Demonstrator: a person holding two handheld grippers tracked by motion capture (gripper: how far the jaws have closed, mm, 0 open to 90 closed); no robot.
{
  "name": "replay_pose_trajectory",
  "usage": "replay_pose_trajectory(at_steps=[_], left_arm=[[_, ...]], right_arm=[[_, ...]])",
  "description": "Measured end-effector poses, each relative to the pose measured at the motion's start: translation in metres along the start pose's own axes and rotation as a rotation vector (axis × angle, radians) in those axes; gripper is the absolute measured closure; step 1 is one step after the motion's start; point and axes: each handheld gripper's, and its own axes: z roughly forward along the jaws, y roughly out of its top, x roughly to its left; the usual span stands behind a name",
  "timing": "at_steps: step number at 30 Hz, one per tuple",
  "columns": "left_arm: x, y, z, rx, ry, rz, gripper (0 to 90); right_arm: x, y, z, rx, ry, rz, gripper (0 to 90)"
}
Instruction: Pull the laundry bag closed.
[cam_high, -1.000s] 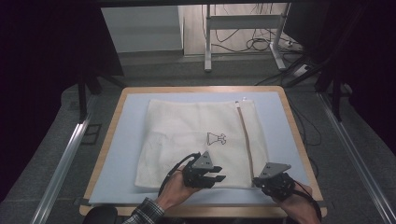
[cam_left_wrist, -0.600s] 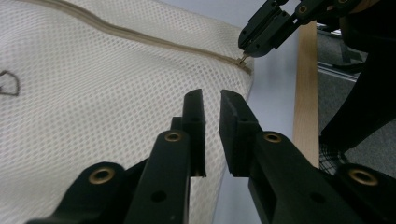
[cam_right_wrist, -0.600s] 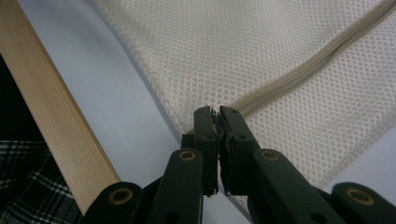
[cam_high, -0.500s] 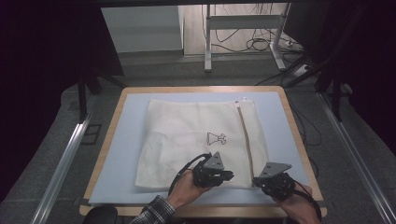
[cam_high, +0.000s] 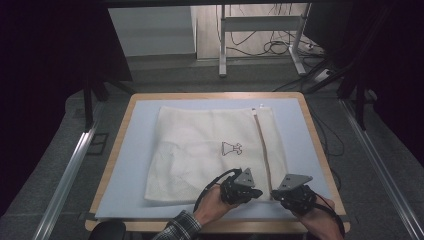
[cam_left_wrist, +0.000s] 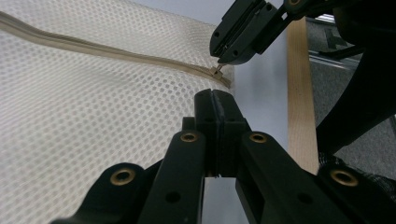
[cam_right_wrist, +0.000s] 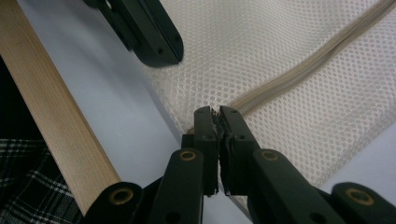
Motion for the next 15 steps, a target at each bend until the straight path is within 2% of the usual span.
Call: replay_pose_trajectory(at_steps=[6,8,9,12,15], left_arm=[[0.0,0.002,0.013,0.017,0.003,0.005,89.7],[-0.001,0.002,0.016,0.003,0.005,-0.009,89.7],[0.001,0.003,0.017,0.021,0.005,0.012,89.7],[-0.002,0.004,0.024,0.026,0.02,0.011,89.7],[-0.005,0.003,0.029,0.047,0.05,0.032,89.6]], right_arm=[[0.0,0.0,0.0,0.002,-0.003,-0.001,85.2],[0.0,0.0,0.001,0.004,-0.003,-0.004,85.2],[0.0,0.0,0.001,0.005,-0.004,-0.006,85.2],[0.001,0.0,0.001,0.009,-0.005,-0.014,85.2],[0.001,0.0,0.002,0.015,-0.006,-0.021,85.1]])
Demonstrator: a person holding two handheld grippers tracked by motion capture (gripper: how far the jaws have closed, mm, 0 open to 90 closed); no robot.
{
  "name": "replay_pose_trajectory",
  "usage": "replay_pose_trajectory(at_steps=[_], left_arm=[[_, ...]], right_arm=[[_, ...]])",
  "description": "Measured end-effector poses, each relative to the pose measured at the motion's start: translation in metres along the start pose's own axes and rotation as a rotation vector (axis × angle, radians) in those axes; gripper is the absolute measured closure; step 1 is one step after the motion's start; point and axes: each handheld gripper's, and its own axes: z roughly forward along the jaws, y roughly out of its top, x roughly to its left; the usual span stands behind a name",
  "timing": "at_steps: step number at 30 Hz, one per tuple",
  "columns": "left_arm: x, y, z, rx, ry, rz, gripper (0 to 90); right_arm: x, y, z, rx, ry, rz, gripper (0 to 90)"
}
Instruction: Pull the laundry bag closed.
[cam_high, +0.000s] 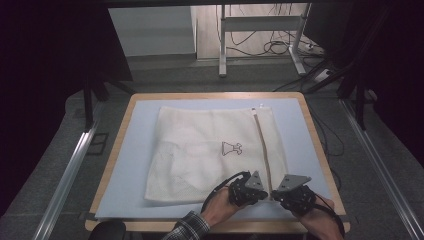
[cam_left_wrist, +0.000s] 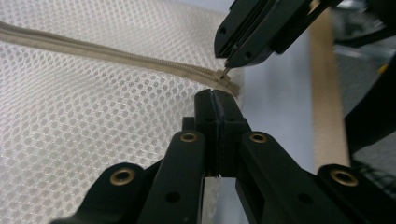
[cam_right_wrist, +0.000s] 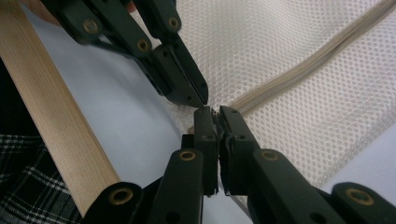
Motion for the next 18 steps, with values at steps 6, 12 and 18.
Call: replay_pose_trajectory(at_steps=[6,12,18], left_arm=[[0.0036,-0.0026,0.0018,-0.017,-0.024,-0.062,89.8],[0.0008,-0.0025,0.0017,-0.007,-0.005,-0.036,90.0],[0.002,-0.0026,0.0018,-0.006,-0.014,-0.043,90.0]], right_arm=[[0.0004,0.0004,0.0017,0.017,-0.001,-0.022,85.2],[0.003,0.0032,0.0047,0.054,-0.044,-0.069,86.0],[0.0007,0.0057,0.0083,0.056,-0.083,-0.09,86.3]])
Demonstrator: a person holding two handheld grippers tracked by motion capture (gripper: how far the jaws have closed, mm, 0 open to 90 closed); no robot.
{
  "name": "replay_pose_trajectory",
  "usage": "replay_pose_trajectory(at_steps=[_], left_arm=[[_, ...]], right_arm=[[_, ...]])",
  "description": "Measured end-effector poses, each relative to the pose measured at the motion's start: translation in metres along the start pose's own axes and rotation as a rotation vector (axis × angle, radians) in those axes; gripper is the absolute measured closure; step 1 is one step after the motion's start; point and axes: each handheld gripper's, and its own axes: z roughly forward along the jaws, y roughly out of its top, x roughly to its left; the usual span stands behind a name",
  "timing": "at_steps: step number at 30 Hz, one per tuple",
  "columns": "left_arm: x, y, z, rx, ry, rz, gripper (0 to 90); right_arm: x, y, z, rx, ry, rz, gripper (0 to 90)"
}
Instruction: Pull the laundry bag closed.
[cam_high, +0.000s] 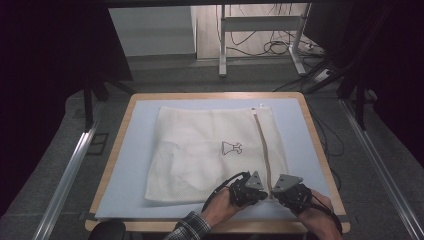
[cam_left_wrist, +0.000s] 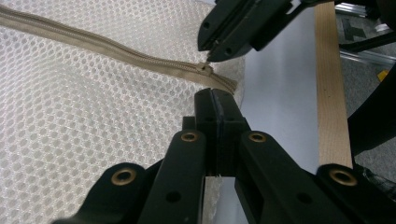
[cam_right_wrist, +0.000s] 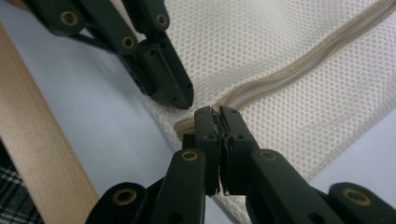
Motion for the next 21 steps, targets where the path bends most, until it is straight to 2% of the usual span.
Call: replay_pose_trajectory(at_steps=[1,2,3,7,8,12,21], left_arm=[[0.0,0.0,0.0,-0.001,-0.001,-0.001,90.0],[0.001,0.0,-0.001,0.014,0.002,0.016,90.0],[0.0,0.0,0.0,-0.004,0.0,-0.004,90.0],[0.0,0.0,0.0,0.0,0.0,-0.001,90.0],[0.001,0.0,-0.001,0.015,0.002,0.018,90.0],[-0.001,0.0,-0.001,0.005,0.014,0.019,90.0],[-0.001,-0.001,-0.001,0.001,0.013,0.017,90.0]], right_arm=[[-0.001,0.0,0.001,0.0,-0.004,-0.003,86.4],[-0.002,0.0,0.001,-0.003,-0.005,-0.005,86.4],[-0.003,0.0,0.002,-0.004,-0.007,-0.005,86.4],[-0.008,0.0,0.004,-0.007,-0.019,-0.013,86.3],[-0.009,0.001,0.004,-0.012,-0.019,-0.012,86.3],[-0.012,0.001,0.005,-0.021,-0.021,-0.011,86.3],[-0.022,0.002,0.009,-0.043,-0.025,0.023,86.3]])
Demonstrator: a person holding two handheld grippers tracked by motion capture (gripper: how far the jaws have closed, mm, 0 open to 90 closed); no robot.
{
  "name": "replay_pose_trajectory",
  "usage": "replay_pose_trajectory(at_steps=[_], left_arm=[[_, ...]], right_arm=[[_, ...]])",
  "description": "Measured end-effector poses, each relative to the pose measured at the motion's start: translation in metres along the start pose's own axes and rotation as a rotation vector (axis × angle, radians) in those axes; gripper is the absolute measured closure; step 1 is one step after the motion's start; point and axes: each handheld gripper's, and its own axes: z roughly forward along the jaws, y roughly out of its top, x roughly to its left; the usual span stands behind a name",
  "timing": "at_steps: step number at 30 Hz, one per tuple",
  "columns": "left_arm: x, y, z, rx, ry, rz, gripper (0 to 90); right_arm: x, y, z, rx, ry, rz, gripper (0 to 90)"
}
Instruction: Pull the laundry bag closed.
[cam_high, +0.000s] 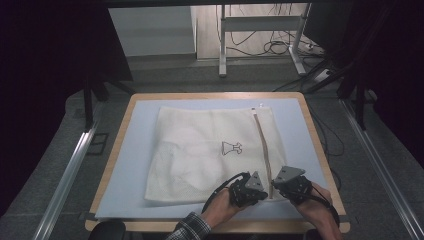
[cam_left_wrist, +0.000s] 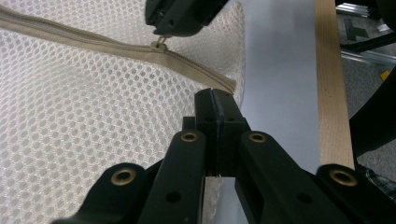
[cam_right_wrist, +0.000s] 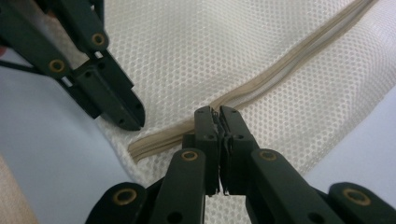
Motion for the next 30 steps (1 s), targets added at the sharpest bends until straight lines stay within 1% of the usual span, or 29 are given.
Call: replay_pose_trajectory(at_steps=[6,8,10,12,24,26,30], left_arm=[[-0.001,0.0,0.0,-0.001,0.005,0.004,90.0],[-0.001,0.0,0.0,-0.003,0.003,-0.002,90.0],[-0.001,0.0,0.0,0.0,0.004,0.002,90.0],[-0.001,0.0,0.0,0.0,0.004,0.002,90.0],[-0.001,0.0,0.0,-0.001,0.005,0.003,90.0],[-0.001,0.0,0.0,0.0,0.007,0.004,90.0],[-0.002,0.0,0.0,-0.001,0.011,0.008,90.0]], right_arm=[[-0.007,0.002,0.004,-0.006,-0.016,0.011,86.4],[-0.009,0.002,0.005,-0.013,-0.02,0.019,86.3],[-0.011,0.003,0.005,-0.019,-0.028,0.029,86.4],[-0.014,0.004,0.006,-0.024,-0.023,0.034,86.3],[-0.026,0.008,0.016,-0.016,-0.038,0.059,86.4],[-0.028,0.009,0.018,-0.016,-0.033,0.064,86.3],[-0.031,0.012,0.02,-0.014,-0.049,0.063,86.3]])
